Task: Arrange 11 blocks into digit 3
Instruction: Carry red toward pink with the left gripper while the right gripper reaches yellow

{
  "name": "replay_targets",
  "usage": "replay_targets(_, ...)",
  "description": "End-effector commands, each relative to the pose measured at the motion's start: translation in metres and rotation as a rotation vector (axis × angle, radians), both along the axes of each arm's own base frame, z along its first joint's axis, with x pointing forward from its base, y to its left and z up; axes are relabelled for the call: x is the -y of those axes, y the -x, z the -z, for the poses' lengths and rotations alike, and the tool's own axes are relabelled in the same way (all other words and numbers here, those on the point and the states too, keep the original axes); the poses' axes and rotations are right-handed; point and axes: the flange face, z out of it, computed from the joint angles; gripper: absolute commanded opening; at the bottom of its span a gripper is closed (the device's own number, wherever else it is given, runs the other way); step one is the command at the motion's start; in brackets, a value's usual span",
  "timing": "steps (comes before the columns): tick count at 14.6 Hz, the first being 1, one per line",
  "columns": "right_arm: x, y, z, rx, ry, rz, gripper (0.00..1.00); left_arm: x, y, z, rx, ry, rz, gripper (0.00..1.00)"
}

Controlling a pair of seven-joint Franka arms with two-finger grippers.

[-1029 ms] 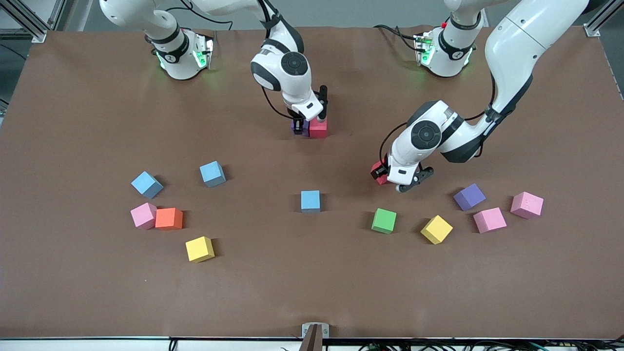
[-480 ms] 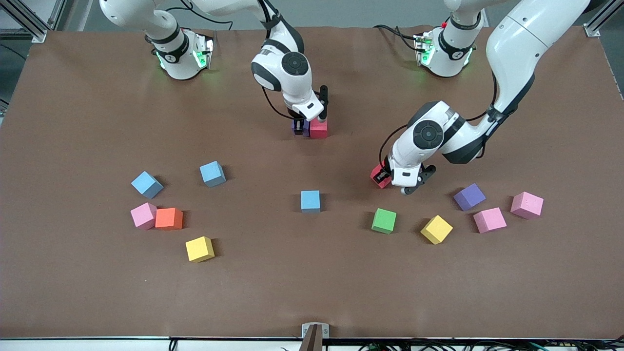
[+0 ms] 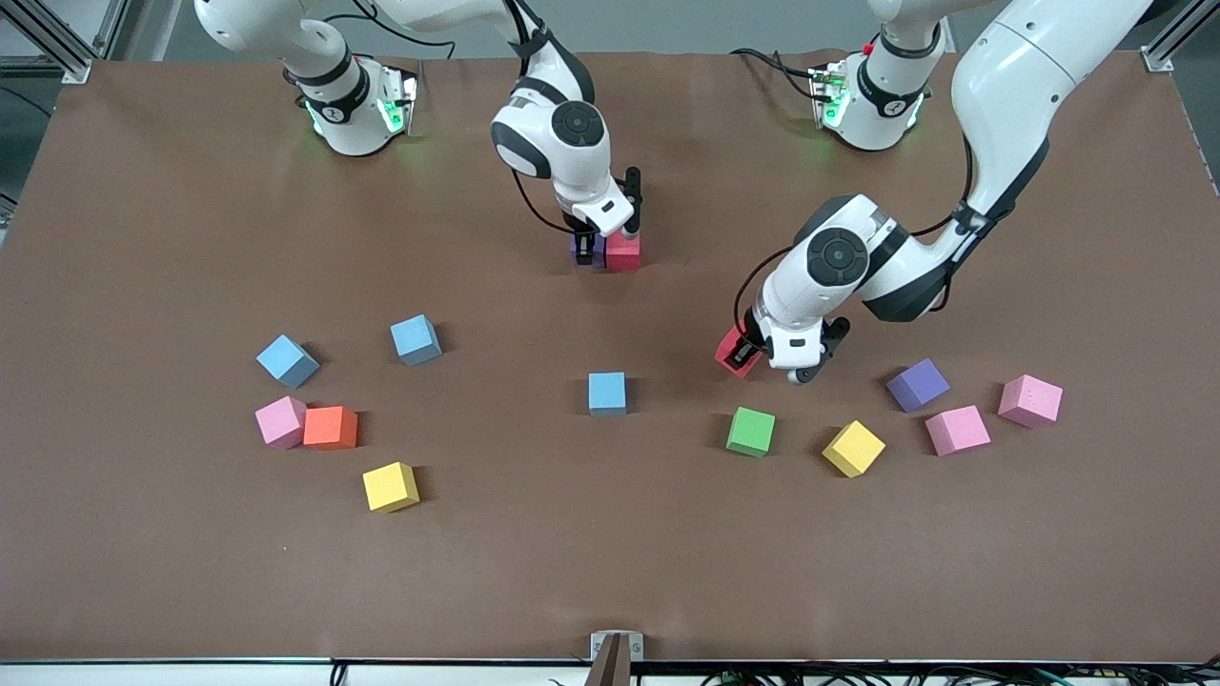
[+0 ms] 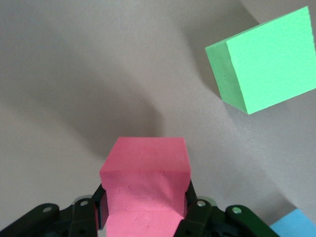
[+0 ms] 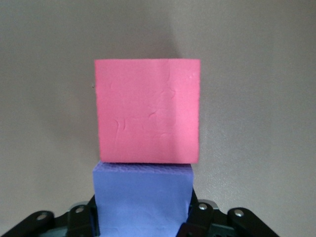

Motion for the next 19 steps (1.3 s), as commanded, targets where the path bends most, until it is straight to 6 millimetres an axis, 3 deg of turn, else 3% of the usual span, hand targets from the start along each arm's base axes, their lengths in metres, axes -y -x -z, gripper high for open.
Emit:
replay_targets(1,0.003,-0.009,0.007,0.003,0.022,0.006,1.0,0.012,0.007,-0.011,0.0,-0.014,-0.123,0.27)
replay_targets(3,0.007,-0.014,-0.003,0.001,0.034,0.016,1.0,0.023,0.014,-0.014,-0.008,-0.012,-0.195,0.27)
replay_targets(7,0.016,-0.02,-0.043,-0.017,0.074,0.032,1.0,0.048,0.034,-0.02,-0.048,-0.04,-0.415,0.25)
replay_targets(10,0.038,-0.05,-0.085,-0.028,0.096,0.097,1.0,0.073,0.066,-0.014,-0.083,-0.104,-0.547,0.25)
replay_targets(12,0.059,-0.089,-0.12,-0.044,0.118,0.179,1.0,0.087,0.086,-0.008,-0.1,-0.137,-0.59,0.25)
replay_targets(14,0.09,-0.136,-0.154,-0.054,0.128,0.278,1.0,0.087,0.091,-0.005,-0.106,-0.15,-0.644,0.25)
replay_targets(17,0.148,-0.21,-0.196,-0.016,0.08,0.428,1.0,0.097,0.107,0.001,-0.117,-0.157,-0.698,0.25)
replay_targets(19,0.18,-0.246,-0.204,0.003,0.056,0.502,1.0,0.114,0.132,0.007,-0.123,-0.154,-0.682,0.25)
